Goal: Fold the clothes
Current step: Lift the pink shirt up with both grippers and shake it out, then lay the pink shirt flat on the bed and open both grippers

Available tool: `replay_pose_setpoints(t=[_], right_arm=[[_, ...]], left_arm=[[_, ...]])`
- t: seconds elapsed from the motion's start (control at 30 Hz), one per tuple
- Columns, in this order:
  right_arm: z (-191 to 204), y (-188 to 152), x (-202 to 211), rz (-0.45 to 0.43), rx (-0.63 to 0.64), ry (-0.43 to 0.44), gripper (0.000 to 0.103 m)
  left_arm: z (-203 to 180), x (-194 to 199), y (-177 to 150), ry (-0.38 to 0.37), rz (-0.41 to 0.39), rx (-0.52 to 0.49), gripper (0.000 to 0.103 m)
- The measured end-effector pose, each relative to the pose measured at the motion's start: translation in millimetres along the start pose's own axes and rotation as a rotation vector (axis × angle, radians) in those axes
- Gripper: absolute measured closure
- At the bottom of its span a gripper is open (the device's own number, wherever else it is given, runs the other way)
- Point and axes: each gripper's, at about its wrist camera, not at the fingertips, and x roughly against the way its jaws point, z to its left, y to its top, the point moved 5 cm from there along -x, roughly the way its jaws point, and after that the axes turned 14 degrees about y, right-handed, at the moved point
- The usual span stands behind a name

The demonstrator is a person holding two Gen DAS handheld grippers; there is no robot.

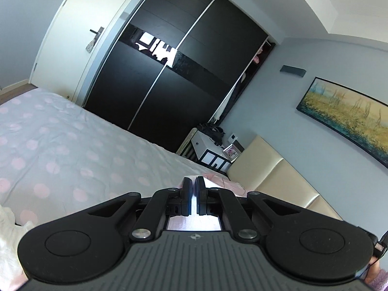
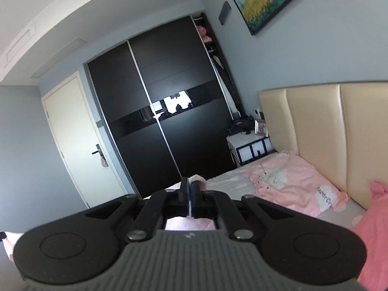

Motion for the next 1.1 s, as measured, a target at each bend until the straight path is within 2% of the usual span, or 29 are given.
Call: replay_pose_setpoints(t=[0.17,0.33,0.57,0.67,0.8,0.9,1.0,1.1], right_arm=[[0.4,-19.4,43.4,0.061,0.001,0.013,0.102],[-21.6,-88.2,87.8,0.205,-0.055,-0.001,0.102],[-47.8,-180.9,134.0,0.372,-0.133,-0.039,0.102],[-57.4,-222.4,143.4,0.448,-0.154,-0.073,0.102],[-80.1,-282.8,147.0,0.568,-0.175,-0.14,0.102],[-100.8,-327.6,144.9,0.629,-0.195,-0.177,0.102],[-123.3,-370.2,144.7,0.684,-0.233,-0.209,0.102],[-137.0,-403.9,146.6,0.729,-0.247,-0.225,0.102]], left_arm=[[11.7,15.4,-41.0,0.016,0.109,-0.065,0.102],[50.6,23.4,-112.7,0.039,0.289,-0.043,0.102],[92.4,39.3,-206.9,0.091,0.488,-0.071,0.102],[110.6,37.1,-249.0,0.125,0.581,-0.082,0.102],[131.5,24.3,-311.7,0.182,0.701,-0.145,0.102],[153.4,8.8,-359.5,0.211,0.772,-0.137,0.102],[169.1,-2.9,-399.0,0.239,0.823,-0.155,0.102],[179.9,-9.9,-421.8,0.263,0.832,-0.188,0.102]])
